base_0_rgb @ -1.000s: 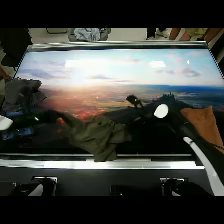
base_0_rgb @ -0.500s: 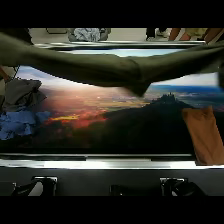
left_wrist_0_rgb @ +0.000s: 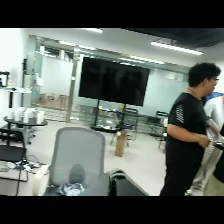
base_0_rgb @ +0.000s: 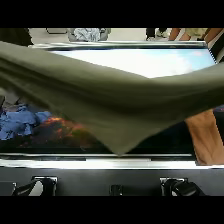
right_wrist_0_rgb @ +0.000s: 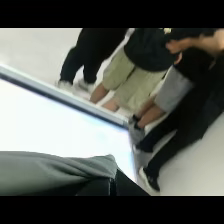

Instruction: Fold the shirts.

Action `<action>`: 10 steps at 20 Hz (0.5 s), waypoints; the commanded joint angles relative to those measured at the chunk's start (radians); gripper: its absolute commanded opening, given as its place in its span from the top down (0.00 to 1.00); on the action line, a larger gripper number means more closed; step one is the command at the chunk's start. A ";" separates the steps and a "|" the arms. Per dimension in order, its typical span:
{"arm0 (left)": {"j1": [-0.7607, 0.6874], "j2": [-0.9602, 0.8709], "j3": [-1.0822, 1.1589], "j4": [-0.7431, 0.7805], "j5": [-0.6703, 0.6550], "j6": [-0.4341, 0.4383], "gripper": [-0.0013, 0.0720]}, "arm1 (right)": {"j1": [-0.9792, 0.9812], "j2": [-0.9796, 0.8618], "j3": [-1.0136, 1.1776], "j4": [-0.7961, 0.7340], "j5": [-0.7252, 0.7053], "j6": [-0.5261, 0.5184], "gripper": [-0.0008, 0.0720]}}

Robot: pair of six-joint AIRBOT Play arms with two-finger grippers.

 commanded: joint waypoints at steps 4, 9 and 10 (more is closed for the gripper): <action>-0.004 -0.115 -0.048 0.011 -0.015 -0.001 0.95 | 0.002 -0.125 -0.064 0.048 0.521 -0.008 0.93; -0.145 -0.385 -0.185 0.009 -0.011 0.166 0.95 | 0.000 -0.299 -0.521 0.282 0.256 0.038 0.93; -0.166 -0.458 -0.195 0.009 -0.003 0.186 0.95 | 0.000 -0.356 -0.583 0.295 0.169 0.055 0.93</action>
